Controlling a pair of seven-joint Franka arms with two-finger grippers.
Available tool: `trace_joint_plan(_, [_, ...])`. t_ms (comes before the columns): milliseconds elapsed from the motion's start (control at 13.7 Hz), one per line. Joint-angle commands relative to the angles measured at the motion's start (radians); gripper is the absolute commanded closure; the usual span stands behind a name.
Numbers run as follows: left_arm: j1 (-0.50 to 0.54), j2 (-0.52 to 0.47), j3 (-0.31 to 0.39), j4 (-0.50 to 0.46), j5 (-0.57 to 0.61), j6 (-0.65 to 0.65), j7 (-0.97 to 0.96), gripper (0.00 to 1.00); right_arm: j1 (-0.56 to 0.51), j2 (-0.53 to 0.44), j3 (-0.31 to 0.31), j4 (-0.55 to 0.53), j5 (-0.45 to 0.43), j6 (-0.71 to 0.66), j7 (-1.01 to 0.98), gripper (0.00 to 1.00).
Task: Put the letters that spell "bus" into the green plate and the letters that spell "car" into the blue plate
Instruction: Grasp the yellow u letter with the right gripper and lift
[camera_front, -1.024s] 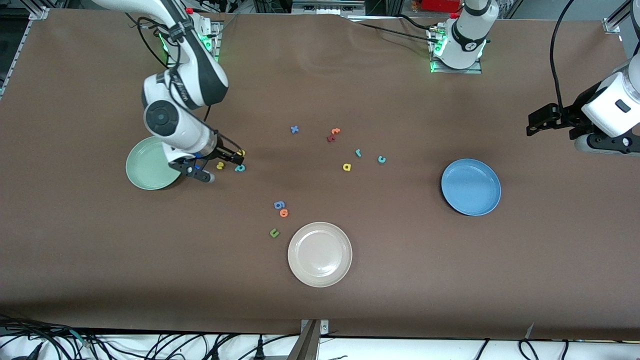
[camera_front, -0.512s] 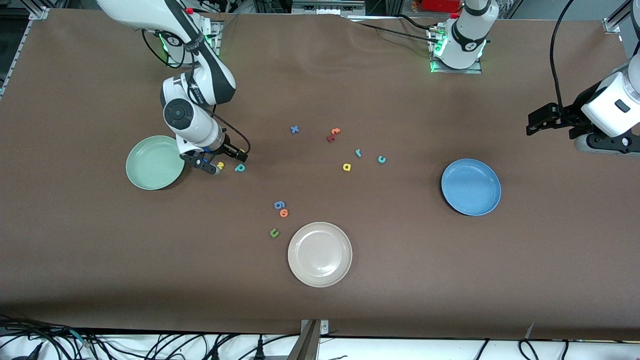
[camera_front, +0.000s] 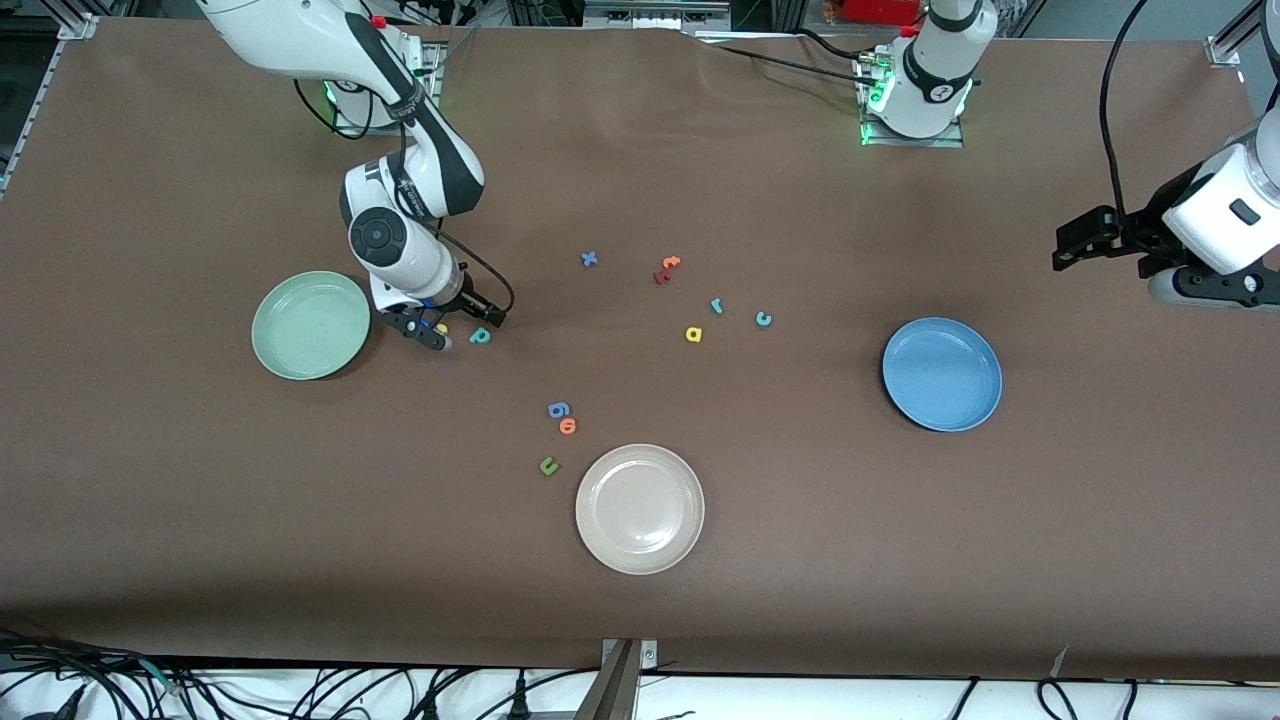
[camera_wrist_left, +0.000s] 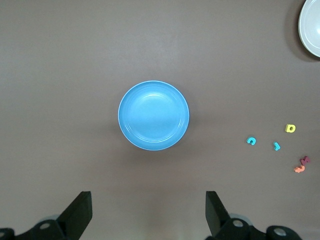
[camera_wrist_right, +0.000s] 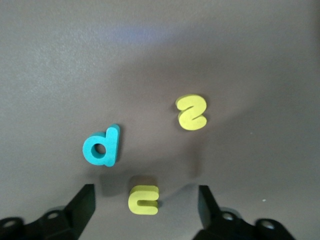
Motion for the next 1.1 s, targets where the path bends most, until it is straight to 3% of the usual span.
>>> trace_joint_plan(0, [-0.003, -0.004, 0.001, 0.004, 0.020, -0.012, 0.026, 0.00, 0.006, 0.003, 0.008, -0.001, 0.017, 0.021, 0.024, 0.17])
trace_joint_plan(585, [-0.001, -0.004, 0.001, 0.004, 0.020, -0.012, 0.026, 0.00, 0.006, 0.012, 0.008, -0.001, 0.017, 0.021, 0.024, 0.39])
trace_joint_plan(658, [-0.001, -0.004, 0.001, 0.004, 0.020, -0.012, 0.026, 0.00, 0.006, 0.012, 0.008, 0.001, 0.017, 0.021, 0.024, 0.47])
trace_joint_plan(877, [-0.002, -0.004, 0.001, 0.004, 0.020, -0.013, 0.026, 0.00, 0.006, 0.012, 0.008, 0.001, 0.017, 0.021, 0.023, 0.84])
trace_joint_plan(1024, [-0.001, -0.004, 0.001, 0.004, 0.020, -0.013, 0.026, 0.00, 0.006, 0.012, 0.008, 0.004, 0.018, 0.016, 0.023, 0.99])
